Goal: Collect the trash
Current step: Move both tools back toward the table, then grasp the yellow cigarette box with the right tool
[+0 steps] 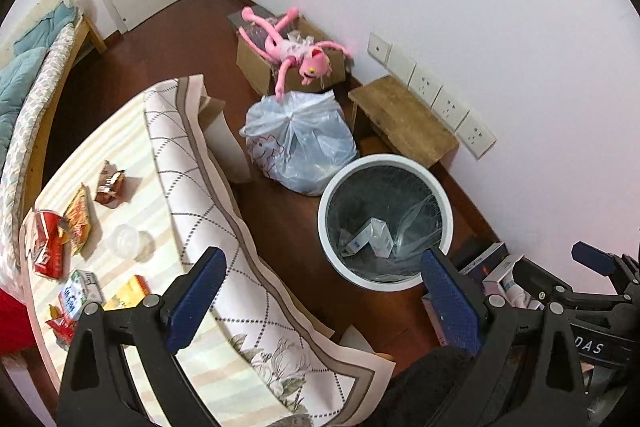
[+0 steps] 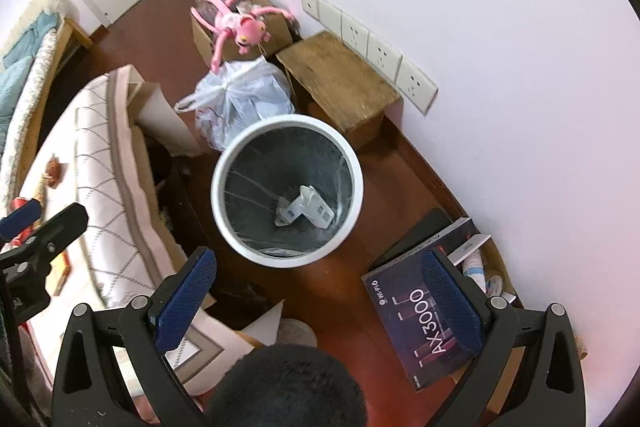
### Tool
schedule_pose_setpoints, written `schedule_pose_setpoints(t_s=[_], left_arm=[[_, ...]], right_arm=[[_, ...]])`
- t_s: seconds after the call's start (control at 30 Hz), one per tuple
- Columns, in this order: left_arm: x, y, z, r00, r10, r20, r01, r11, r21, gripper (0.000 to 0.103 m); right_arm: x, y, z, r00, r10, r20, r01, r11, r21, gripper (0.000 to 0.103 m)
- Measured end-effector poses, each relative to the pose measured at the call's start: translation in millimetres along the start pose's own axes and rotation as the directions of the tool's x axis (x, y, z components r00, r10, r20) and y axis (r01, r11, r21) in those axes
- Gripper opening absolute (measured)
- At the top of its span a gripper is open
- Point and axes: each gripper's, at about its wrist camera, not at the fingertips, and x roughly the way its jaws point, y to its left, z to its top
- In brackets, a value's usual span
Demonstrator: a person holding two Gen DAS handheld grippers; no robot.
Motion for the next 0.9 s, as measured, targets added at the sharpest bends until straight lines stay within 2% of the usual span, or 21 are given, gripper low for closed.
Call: schedule_pose_setpoints(t_s=[0.1, 0.23, 0.37, 0.47, 0.6, 0.67, 0.77, 0.83, 0.9], left_arm=[[-21, 7, -4, 1.0, 0.0, 0.027, 0.0, 1.0, -0.014, 0.1], [-51, 27, -11, 0.998, 0.015, 0.053, -0.012, 0.998, -0.056, 0.1], [-79, 75, -26, 0.997, 0.034, 0.074, -0.023, 0.99, -0.139, 0.1], [-88, 122, -48, 0.992, 0.107, 0.069, -0.09, 0.973, -0.212, 0.1], [-78, 201, -88, 0.97, 0.243, -0.012, -0.234, 0.917, -0.322, 0.1], [-68, 246, -117, 0.95, 0.304, -0.074, -0.309, 0.872, -0.38, 0.1], [-58, 295, -153, 0.925, 0.351, -0.149, -0.38, 0.814, -0.44, 0.1], [-51, 326, -179, 0.909, 0.369, -0.192, -0.415, 0.771, -0.483, 0.1], [-47, 350, -198, 0.901, 0.374, -0.221, -0.434, 0.738, -0.518, 0.1]], right_arm=[[-25, 8, -4, 0.999, 0.023, 0.034, -0.024, 1.0, 0.015, 0.103], [-60, 25, -12, 0.991, 0.109, 0.084, -0.113, 0.993, 0.045, 0.103], [-82, 62, -22, 0.975, 0.198, 0.1, -0.204, 0.978, 0.046, 0.103], [-76, 106, -31, 0.962, 0.267, 0.056, -0.269, 0.962, 0.036, 0.103], [-41, 179, -48, 0.94, 0.335, -0.062, -0.333, 0.942, 0.039, 0.103], [-16, 215, -55, 0.921, 0.371, -0.123, -0.367, 0.929, 0.053, 0.103], [34, 279, -68, 0.893, 0.386, -0.23, -0.372, 0.922, 0.103, 0.103], [60, 313, -73, 0.894, 0.363, -0.262, -0.341, 0.932, 0.126, 0.103], [79, 343, -73, 0.908, 0.326, -0.262, -0.306, 0.945, 0.118, 0.096]])
